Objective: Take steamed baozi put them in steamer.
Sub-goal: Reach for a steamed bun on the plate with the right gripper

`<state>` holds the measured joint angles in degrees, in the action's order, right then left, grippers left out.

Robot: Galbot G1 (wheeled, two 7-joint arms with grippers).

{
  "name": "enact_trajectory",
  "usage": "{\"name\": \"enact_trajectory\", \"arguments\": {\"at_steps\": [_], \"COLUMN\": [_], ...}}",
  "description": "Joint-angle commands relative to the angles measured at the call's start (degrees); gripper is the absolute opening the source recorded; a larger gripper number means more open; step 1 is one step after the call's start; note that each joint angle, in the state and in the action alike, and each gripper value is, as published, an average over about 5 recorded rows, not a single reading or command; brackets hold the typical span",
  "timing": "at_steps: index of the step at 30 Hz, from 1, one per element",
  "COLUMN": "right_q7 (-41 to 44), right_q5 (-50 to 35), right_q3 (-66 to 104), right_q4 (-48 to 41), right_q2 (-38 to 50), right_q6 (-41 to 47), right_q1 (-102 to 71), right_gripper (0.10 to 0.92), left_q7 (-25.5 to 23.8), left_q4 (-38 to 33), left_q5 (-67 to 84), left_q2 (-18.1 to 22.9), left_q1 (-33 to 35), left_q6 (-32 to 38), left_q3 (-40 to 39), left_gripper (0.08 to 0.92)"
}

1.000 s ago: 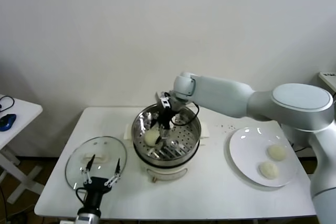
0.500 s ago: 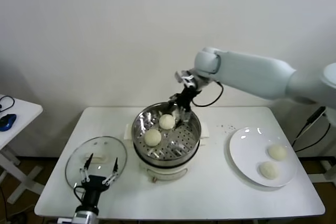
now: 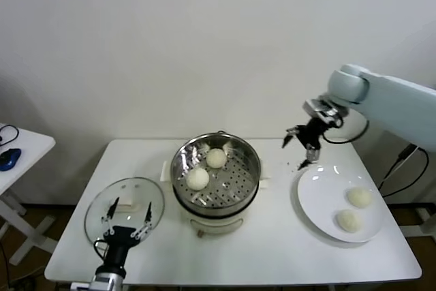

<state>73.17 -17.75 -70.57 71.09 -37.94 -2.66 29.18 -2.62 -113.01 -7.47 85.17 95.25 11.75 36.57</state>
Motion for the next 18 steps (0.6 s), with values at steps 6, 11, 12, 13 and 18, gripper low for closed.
{"name": "enact_trajectory", "arguments": {"at_steps": [6,11,12,13,18], "right_q7": [0.65,-1.11,-1.46,-1.79,-2.71], "right_q5": [19.84,22.34,22.81,23.19,24.33], "right_q3": [25.02,25.06,25.04,25.01,24.72], "right_q4": [-0.46,-1.87,-2.14,-2.37,-2.82], "right_q2": [13.36,12.04,11.7,11.36,10.12], "right_q6": [-3.13,-3.15,-3.15,-3.13,-2.97], "right_q1": [-31.35,-32.87,-33.09,-33.31,-34.1], "right_gripper": [0.823,0.823,0.823,0.823,0.823], "left_q7": [-0.75,-0.7,-0.7,-0.69,-0.68], "left_q4": [-1.05,-1.2,-1.22,-1.23,-1.1], "left_q5": [-1.76,-2.12,-2.14,-2.14,-2.0], "left_q2": [1.38,1.52,1.53,1.54,1.43], "left_q1": [2.11,2.85,2.96,3.06,3.21], "left_q6": [1.07,1.31,1.35,1.4,1.56], "left_q3": [-0.87,-1.02,-1.01,-1.0,-0.8], "left_gripper": [0.823,0.823,0.823,0.823,0.823]}}
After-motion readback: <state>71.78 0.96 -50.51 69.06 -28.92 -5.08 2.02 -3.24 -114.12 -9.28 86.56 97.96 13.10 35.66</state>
